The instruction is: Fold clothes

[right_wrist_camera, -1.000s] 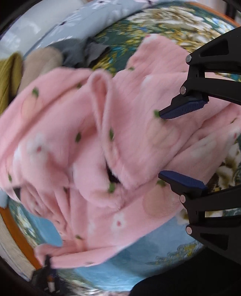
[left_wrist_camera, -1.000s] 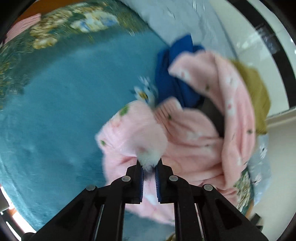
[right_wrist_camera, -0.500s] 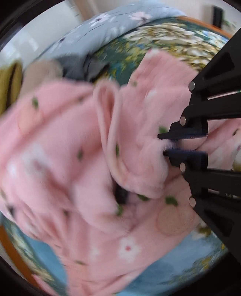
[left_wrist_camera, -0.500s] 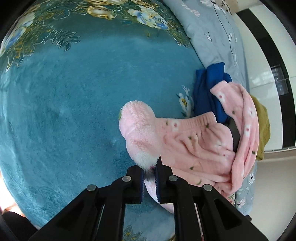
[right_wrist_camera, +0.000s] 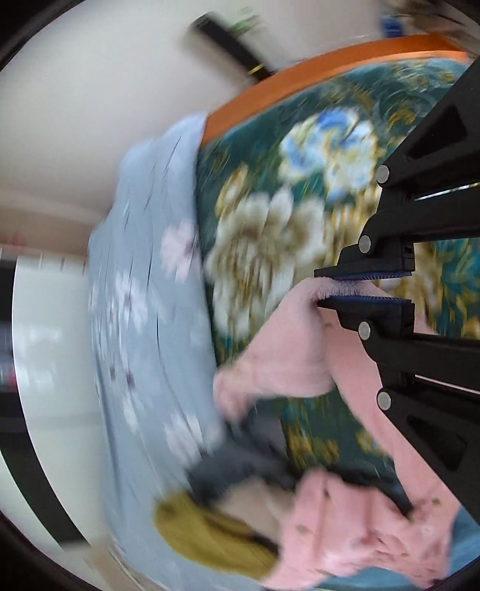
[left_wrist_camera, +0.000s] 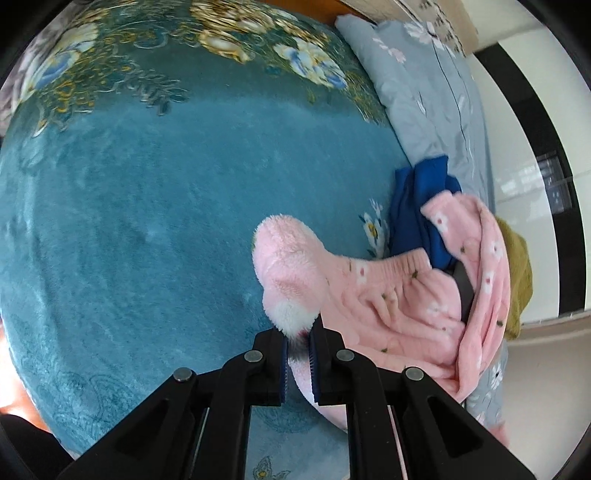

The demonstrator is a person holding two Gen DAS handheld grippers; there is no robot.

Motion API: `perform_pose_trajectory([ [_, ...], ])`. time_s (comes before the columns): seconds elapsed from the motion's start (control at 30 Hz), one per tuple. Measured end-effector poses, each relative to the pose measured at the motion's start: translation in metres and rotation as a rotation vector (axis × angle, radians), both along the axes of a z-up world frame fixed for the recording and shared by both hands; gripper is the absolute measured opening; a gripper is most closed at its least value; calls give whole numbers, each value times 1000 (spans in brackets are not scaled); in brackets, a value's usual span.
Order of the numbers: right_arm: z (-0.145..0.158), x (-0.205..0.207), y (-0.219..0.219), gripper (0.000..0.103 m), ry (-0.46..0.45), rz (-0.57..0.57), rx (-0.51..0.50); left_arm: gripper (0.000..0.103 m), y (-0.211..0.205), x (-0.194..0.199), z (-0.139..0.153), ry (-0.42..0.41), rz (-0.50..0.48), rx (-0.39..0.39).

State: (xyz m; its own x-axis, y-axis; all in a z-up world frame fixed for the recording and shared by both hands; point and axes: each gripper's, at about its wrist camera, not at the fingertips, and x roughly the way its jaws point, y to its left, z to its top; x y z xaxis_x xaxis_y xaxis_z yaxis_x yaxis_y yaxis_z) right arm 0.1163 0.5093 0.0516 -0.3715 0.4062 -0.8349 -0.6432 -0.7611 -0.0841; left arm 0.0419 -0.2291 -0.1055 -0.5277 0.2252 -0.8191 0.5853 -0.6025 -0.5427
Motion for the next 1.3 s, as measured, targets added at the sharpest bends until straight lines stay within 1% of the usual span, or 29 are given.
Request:
perform_pose_trajectory([
  [0.03,-7,15,15,7,-3,-56,-32,9,-2,2,0,1,15,3],
  [0.1,-19,43,30,7,-16,-147,-89,9,-5,6,0,0,43,8],
  [0.17,-41,63,46,7,-40,-221,-151,9,-9,9,0,0,71,13],
  [0.27,-68,91,59,7,-45,-325,-278,9,-12,14,1,-2,104,12],
  [0.37,-71,104,64,7,-10,-376,-352,9,-11,15,3,-8,122,-4],
  [0.5,-64,90,82,7,33,-420,-421,9,-14,19,3,-20,157,-7],
  [0.63,-65,58,110,6,73,-497,-520,9,-16,24,2,-34,194,-15],
  [0.77,-82,22,137,6,49,-561,-594,8,-16,24,1,-56,210,-29],
  [0.9,-103,-1,151,6,64,-602,-648,8,-15,23,-1,-74,221,-38],
  [1.03,-124,-20,155,6,84,-578,-676,8,-12,20,-1,-84,216,-56],
  [1.17,-138,-35,154,7,119,-525,-691,8,-9,16,-1,-98,203,-76],
  [1.2,-139,-37,155,9,121,-517,-692,8,-8,15,-1,-102,200,-81],
  [1.3,-142,-41,157,10,132,-480,-651,8,-6,12,-2,-112,190,-96],
])
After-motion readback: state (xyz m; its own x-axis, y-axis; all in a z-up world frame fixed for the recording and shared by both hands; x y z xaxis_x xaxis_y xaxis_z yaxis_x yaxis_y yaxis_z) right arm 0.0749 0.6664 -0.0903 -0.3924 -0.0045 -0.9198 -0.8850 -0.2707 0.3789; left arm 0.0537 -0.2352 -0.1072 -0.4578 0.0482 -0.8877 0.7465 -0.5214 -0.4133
